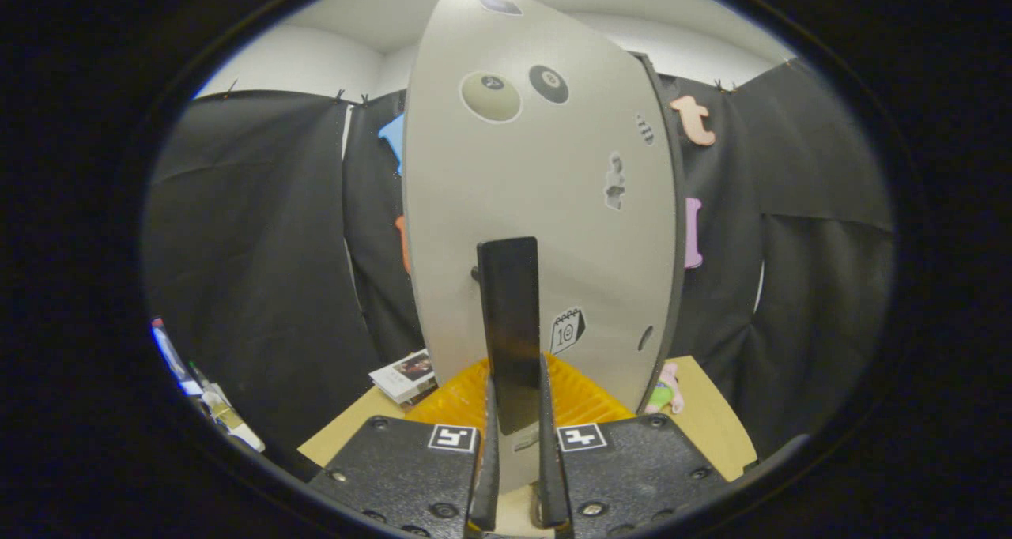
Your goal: Open the shoe cabinet door, grab the shoes and put them into the shoe cabinet, then close the shoe cabinet door.
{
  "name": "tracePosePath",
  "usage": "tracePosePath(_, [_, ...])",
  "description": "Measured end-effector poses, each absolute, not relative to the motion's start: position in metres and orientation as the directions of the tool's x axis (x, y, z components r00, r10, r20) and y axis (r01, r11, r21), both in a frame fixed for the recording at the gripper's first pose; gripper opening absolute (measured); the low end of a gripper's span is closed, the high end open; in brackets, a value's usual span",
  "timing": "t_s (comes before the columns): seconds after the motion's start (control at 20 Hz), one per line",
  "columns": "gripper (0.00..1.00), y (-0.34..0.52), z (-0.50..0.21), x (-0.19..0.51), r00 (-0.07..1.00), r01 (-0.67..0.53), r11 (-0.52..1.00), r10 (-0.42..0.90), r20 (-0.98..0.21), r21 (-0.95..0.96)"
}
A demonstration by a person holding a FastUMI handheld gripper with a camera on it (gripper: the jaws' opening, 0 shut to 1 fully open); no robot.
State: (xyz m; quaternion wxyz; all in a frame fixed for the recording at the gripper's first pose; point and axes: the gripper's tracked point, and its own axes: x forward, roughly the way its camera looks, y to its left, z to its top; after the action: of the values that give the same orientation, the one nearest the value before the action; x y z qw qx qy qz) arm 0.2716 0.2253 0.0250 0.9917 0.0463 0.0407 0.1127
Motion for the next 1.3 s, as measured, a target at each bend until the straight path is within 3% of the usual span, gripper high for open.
tracePosePath(0.7, [0.05,0.165,0.023,0.264,0.991,-0.108,0.989,0.115,-0.066,0.1])
tracePosePath(1.3, [0.04,0.153,0.024,0.267,0.985,-0.156,0.978,0.165,-0.054,0.136])
